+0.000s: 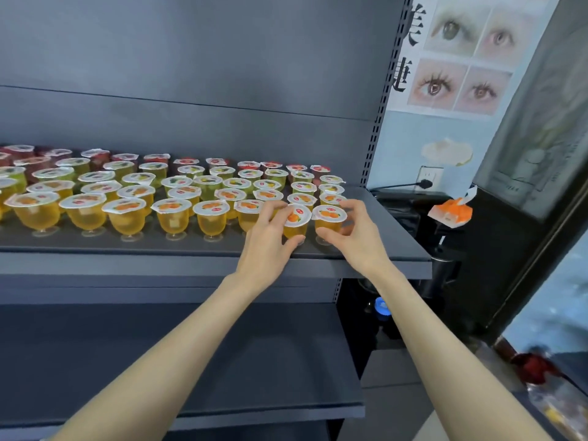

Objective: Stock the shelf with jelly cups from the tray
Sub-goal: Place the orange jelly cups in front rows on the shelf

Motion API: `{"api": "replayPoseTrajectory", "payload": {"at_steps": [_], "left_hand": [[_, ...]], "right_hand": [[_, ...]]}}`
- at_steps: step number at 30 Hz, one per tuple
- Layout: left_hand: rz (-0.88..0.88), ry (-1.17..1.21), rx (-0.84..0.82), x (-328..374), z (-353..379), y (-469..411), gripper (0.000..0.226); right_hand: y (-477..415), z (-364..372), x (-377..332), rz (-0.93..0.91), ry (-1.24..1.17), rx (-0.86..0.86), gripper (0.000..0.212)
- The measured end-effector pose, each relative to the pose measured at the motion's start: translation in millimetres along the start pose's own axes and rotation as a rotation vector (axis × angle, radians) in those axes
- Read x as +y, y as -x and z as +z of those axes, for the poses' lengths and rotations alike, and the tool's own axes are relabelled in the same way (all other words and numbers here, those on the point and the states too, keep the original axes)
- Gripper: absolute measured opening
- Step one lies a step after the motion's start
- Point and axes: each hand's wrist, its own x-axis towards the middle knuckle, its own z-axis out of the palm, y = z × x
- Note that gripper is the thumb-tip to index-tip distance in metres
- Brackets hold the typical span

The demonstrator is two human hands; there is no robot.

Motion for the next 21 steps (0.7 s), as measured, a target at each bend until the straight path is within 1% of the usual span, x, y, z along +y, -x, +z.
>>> {"api": "replayPoseTrajectory", "payload": {"at_steps": [2, 6, 11, 14, 17, 21], "left_hand": [[0.011, -0.025, 0.019, -2.9, 4.8, -0.5, 0.047], [0.055, -0.073, 0.021, -5.3, 11.8, -0.4, 0.038], [0.094, -0.146, 0.042, -6.1, 16.4, 2.7, 0.035], [0.063, -0.162, 0.056, -3.3, 16.1, 3.4, 0.035], [0.025, -0.184, 0.058, -0.4, 16.0, 3.1, 0.036], [-0.048, -0.234, 0.018, 5.6, 12.5, 1.4, 0.039]], "right_hand": [[-3.8, 0.4, 7.3, -0.044, 0.057, -0.017, 0.057], [-6.9, 3.7, 21.5, -0.147, 0.194, 0.001, 0.040], [-8.5, 6.9, 31.8, -0.236, 0.297, 0.003, 0.040], [-8.2, 9.4, 30.5, -0.239, 0.359, 0.014, 0.041], [-7.6, 9.0, 29.6, -0.229, 0.359, 0.026, 0.041], [-6.6, 8.1, 27.1, -0.202, 0.356, 0.002, 0.043]]}}
